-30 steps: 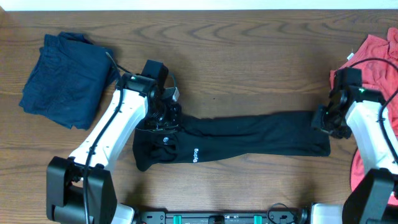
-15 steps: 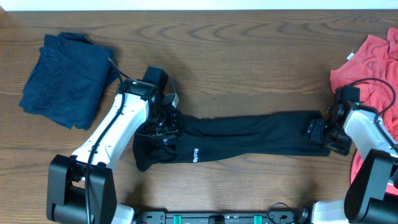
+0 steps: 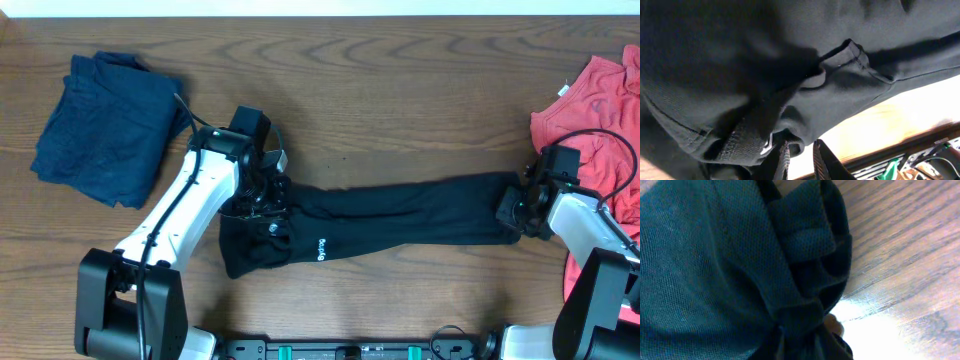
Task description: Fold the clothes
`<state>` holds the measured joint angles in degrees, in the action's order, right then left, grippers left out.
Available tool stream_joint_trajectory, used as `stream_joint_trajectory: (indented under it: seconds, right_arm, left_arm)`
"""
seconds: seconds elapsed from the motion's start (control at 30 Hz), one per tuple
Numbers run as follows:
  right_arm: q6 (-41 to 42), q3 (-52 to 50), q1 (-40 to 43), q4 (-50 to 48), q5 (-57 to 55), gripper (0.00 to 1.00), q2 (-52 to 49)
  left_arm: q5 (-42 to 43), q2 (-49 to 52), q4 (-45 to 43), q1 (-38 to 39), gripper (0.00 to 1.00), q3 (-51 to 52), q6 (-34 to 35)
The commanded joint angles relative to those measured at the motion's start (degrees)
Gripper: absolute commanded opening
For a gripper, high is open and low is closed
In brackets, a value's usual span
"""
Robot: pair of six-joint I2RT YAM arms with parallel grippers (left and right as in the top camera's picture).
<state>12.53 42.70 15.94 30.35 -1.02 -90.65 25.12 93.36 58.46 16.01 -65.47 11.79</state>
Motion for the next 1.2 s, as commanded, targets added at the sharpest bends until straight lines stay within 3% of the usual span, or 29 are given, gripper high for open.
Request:
stream_joint_trajectory:
  seconds: [0.0,0.3,0.47,0.9,1.17]
  right_arm:
    - [-0.4,-0.7,0.7,1.0,-4.6,0.06,-2.7]
    - [0.3,15.2,-0.2,20.1,-4.5,0.09,-2.7]
    - [-0.7,21.7,-5.2,27.4,-3.4,0.10,-2.7]
    - [0.3,22.8,-32.3,29.9,-3.5,0.13,-2.7]
    - [2.7,21.1,-40.7,27.2,-2.4,0.16,-2.7]
  left_arm:
    - [-0.3,-2.1,0.1,-1.5,0.19,-1.0,-0.3]
    - [-0.3,-4.6,1.0,-5.3,0.19,-1.1,-0.3]
    - [-0.3,-4.5,1.0,-5.3,0.19,-1.1,-0.3]
    - [-1.8,-4.5,1.0,-5.3,0.19,-1.1,-0.3]
    - [-1.8,-4.5,1.0,-5.3,0.19,-1.1,-0.3]
